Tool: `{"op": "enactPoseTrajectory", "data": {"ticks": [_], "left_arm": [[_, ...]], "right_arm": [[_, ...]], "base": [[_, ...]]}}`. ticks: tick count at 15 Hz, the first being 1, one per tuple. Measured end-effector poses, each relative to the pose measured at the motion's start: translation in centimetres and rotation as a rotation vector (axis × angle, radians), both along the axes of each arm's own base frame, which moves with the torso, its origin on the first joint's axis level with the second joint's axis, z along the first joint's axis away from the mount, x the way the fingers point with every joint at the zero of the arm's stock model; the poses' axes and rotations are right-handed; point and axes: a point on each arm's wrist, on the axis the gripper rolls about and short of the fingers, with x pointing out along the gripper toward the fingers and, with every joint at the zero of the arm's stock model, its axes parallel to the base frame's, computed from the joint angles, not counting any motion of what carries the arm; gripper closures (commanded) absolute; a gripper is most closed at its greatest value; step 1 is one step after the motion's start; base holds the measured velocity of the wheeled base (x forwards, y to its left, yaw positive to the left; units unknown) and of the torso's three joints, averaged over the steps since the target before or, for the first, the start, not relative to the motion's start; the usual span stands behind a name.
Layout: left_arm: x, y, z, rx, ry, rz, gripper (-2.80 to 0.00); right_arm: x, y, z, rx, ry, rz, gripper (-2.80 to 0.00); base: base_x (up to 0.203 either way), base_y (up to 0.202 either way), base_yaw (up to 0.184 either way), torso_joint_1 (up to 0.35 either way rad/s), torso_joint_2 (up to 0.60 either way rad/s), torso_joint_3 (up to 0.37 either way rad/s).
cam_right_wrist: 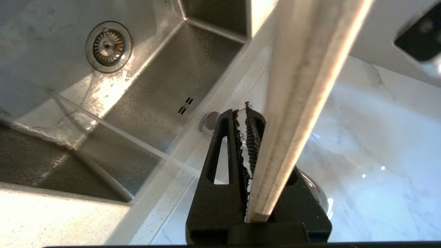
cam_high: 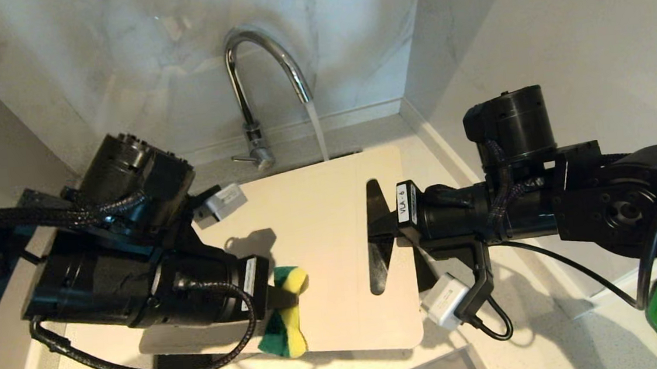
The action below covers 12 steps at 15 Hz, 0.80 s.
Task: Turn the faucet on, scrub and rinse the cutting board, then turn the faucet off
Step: Scrub the cutting board underwater
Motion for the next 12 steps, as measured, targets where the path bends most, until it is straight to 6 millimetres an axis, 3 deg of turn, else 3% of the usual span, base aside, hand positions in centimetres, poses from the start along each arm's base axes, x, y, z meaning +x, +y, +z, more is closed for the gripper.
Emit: {"op": "enactPoseTrajectory", "data": {"ticks": [5,12], "left_arm": [[0.9,1.4,-3.0,0.031,0.0,0.084,0.0],[2.6,6.3,-5.2,0.027,-0.021,0.222,0.0]], "right_arm": [[0.0,0.0,0.0,-0.001,0.001,-0.002,0.0],[-0.1,0.0,0.1,0.005,0.005,-0.002,0.0]], "base": [[0.0,0.0,0.0,0.0,0.0,0.0],[0.0,0.0,0.0,0.0,0.0,0.0]]}}
